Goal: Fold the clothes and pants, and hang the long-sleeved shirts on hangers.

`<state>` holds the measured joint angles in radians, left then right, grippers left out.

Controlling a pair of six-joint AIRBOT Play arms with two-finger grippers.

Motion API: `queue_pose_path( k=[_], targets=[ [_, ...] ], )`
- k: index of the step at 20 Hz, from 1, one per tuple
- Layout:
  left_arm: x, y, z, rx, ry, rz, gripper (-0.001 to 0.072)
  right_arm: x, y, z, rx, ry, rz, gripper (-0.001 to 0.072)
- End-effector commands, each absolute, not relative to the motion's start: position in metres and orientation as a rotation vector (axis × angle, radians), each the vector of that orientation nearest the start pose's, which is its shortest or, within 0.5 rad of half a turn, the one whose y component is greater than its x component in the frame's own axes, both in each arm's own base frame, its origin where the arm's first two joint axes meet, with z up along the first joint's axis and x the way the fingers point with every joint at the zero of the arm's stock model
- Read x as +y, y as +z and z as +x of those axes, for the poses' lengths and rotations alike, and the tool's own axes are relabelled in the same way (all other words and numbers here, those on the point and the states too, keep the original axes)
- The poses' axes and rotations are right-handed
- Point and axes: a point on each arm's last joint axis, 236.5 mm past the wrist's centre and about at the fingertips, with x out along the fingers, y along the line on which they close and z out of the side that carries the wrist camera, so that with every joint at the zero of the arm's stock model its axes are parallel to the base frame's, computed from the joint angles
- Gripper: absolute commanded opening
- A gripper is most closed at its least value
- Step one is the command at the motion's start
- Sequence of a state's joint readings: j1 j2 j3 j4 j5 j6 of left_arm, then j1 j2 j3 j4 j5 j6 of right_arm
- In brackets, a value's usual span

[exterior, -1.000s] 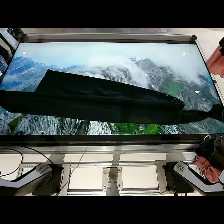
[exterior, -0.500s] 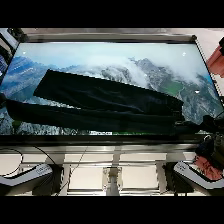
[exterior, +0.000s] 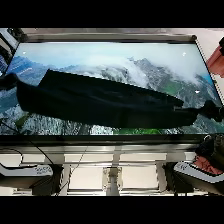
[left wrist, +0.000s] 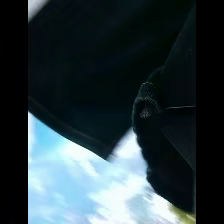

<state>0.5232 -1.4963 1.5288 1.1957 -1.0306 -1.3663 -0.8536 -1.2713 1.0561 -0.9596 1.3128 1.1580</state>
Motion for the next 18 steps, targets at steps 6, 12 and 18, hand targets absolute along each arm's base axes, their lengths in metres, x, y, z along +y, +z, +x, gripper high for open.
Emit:
queue_pose_path(
  k=[6,12,18],
  targets=[
    [0.183,0.082,0.554,0.658,0.191,-0.626,0.0024,-0.187,0.002,0.384,0.879,-0.184,0.954,0.0014],
    [0.188,0.079,0.583,0.586,0.188,-0.628,0.0024,-0.201,-0.008,0.429,0.748,-0.3,0.954,0.0014],
    [0.182,0.067,0.603,0.545,0.189,-0.616,0.0025,-0.208,-0.013,0.45,0.682,-0.357,0.927,0.0015]
  ],
)
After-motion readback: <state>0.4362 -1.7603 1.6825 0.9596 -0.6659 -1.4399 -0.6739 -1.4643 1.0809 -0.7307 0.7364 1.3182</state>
